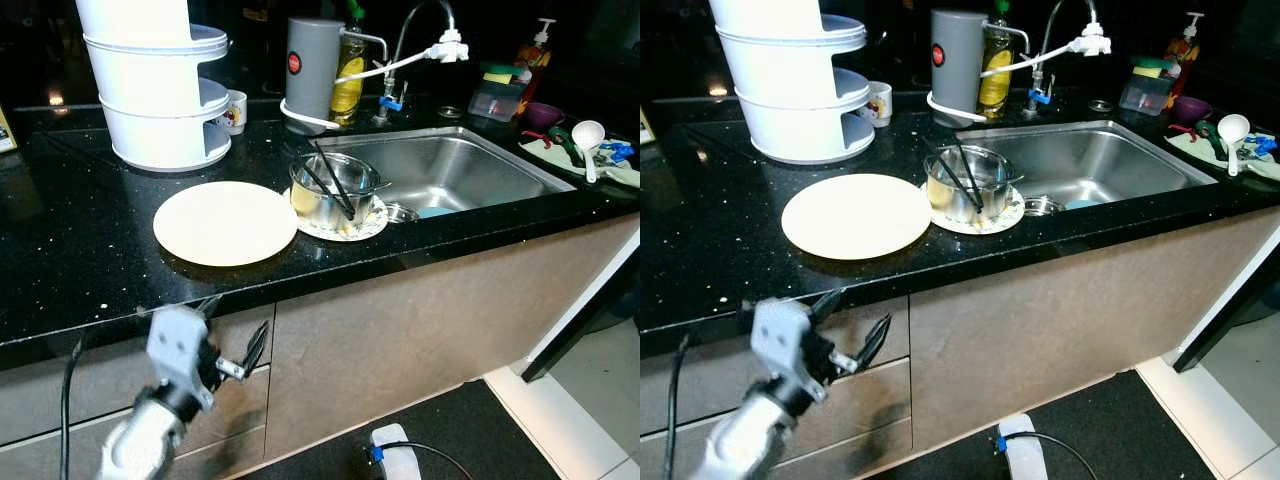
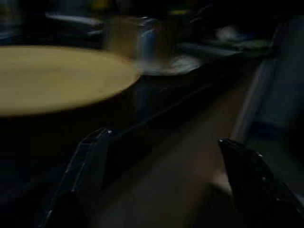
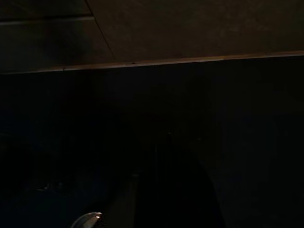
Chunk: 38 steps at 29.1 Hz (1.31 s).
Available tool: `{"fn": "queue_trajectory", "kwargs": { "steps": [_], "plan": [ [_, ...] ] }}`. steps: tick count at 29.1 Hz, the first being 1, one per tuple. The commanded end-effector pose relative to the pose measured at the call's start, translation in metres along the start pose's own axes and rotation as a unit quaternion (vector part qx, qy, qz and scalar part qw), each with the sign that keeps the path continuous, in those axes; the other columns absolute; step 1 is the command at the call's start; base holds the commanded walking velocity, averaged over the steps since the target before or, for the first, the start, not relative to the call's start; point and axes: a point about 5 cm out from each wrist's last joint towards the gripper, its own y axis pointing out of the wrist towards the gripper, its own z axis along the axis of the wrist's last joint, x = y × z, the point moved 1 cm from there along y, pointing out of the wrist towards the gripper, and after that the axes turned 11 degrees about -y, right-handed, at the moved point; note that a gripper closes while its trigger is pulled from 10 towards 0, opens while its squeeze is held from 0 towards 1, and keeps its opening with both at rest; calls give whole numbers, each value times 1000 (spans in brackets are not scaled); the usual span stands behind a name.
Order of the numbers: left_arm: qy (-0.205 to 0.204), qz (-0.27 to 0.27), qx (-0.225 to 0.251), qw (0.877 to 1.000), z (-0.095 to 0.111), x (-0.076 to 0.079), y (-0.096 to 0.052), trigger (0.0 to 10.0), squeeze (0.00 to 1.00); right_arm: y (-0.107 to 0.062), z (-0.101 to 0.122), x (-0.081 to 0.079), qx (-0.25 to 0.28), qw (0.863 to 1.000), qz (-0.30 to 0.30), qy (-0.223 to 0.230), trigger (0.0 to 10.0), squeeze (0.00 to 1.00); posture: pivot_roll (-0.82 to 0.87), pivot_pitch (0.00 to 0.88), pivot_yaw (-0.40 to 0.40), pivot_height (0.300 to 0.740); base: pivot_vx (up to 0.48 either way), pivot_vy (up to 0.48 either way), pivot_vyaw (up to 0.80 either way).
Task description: Kitchen organization
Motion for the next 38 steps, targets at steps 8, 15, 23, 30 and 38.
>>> {"fn": "queue_trajectory", "kwargs": {
  "steps": [8, 15, 23, 30, 38],
  "plan": [
    [-14, 24, 90, 996, 82, -21, 29, 10000, 0, -4, -12, 3, -17, 1000, -2, -7, 10000, 0, 25, 122, -113, 740, 0, 0, 0],
    [-24, 225, 68, 972, 128, -89, 46, 10000, 1000, -6, -17, -1, -25, 999, 7, -20, 10000, 0, 34, 123, -116, 740, 0, 0, 0],
    [-45, 413, -17, 910, 107, -146, 48, 10000, 1000, -5, -16, -4, -23, 999, 8, -22, 10000, 0, 26, 113, -85, 740, 0, 0, 0],
    [-101, 385, -98, 912, 92, -140, 73, 10000, 0, -6, -18, 3, -23, 1000, -4, -16, 10000, 0, 19, 117, -72, 740, 0, 0, 0],
    [-219, 345, -126, 904, 85, -131, 85, 10000, 0, -7, -18, 3, -23, 1000, -6, -13, 10000, 0, 17, 128, -70, 740, 0, 0, 0]
  ]
}}
